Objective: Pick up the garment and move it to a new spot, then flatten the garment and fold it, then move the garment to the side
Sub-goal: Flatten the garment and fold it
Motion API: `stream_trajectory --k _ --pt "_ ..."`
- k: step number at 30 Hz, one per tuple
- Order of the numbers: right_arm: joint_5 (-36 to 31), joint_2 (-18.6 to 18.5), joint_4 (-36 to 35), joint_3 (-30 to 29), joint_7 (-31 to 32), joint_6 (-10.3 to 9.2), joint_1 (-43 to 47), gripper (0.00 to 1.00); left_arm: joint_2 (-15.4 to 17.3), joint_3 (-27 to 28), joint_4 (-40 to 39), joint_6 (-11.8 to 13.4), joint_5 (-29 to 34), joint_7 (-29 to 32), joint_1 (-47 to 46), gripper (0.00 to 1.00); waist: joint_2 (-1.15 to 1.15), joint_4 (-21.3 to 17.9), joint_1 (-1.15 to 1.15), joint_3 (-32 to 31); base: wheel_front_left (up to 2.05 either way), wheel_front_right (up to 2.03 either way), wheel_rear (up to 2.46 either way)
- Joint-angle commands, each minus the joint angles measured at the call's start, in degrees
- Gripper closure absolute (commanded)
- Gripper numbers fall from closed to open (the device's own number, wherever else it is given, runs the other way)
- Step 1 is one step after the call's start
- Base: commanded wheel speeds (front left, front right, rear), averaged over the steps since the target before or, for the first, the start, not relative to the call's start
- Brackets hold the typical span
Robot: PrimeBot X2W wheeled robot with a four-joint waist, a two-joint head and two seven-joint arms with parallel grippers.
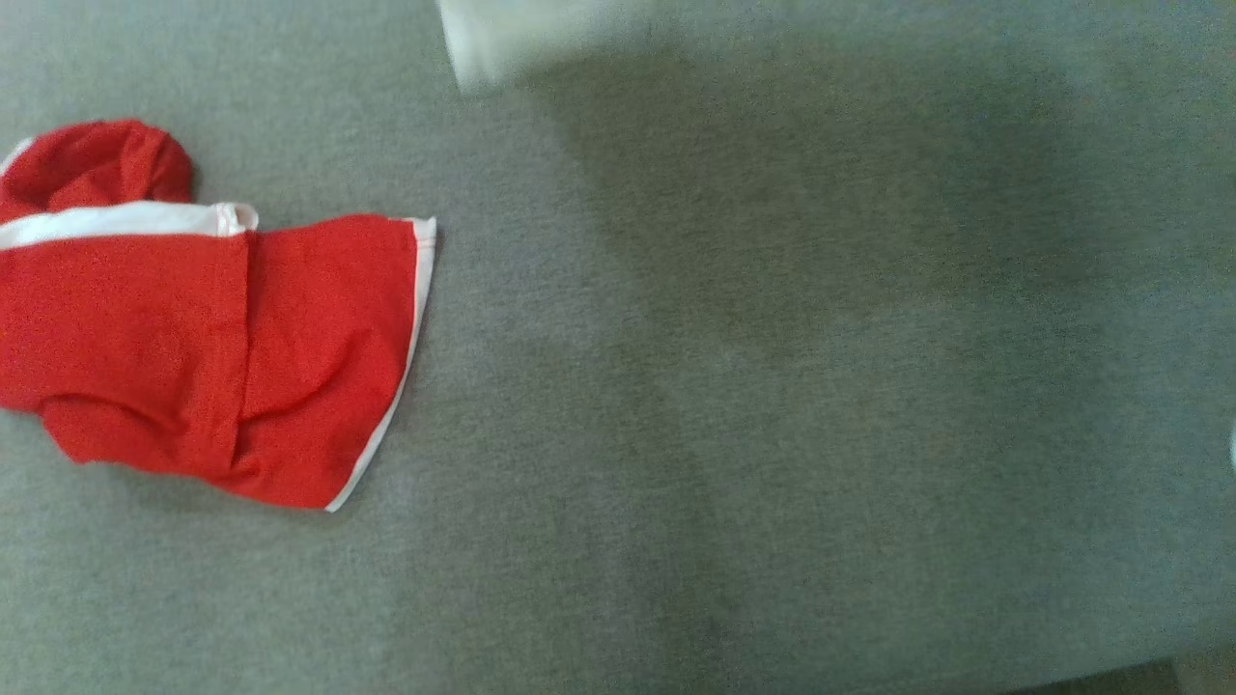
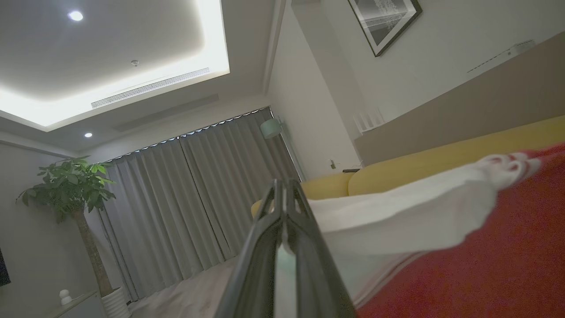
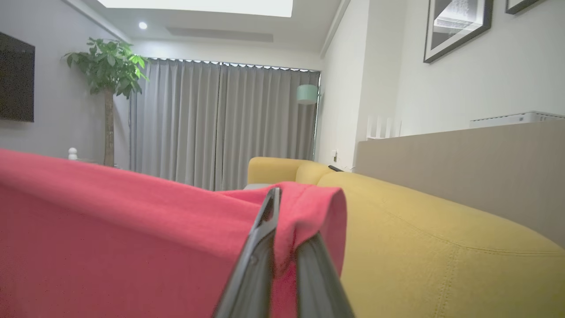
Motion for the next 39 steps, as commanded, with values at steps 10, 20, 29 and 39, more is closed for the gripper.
stream_trajectory --k 10,20,29,39 --pt "-1.3 -1.5 20.5 7.1 -11.7 -0.04 -3.6 1.0 -3.5 -2.3 15.6 -0.5 1.1 -9.8 -4.4 1.0 0.0 3.5 -0.04 0.9 0.0 0.0 0.0" --pt "5.0 -6.1 34.1 16.9 -6.8 -0.04 10.0 1.0 -5.8 -13.8 20.9 -4.2 -1.0 -3.3 16.1 1.0 0.0 5.5 -0.04 -3.9 0.0 0.0 0.0" --pt "13.0 -13.7 33.1 28.5 2.0 -0.04 19.8 1.0 1.0 -29.2 4.4 -4.2 -16.9 7.4 30.2 1.0 0.0 5.6 -0.04 -8.7 0.0 0.0 0.0" --pt "26.4 -22.0 23.1 38.4 12.6 -0.04 29.5 1.0 15.6 -38.1 -24.7 -4.2 -30.0 22.0 39.8 1.0 0.0 5.1 -0.04 -14.1 0.0 0.0 0.0"
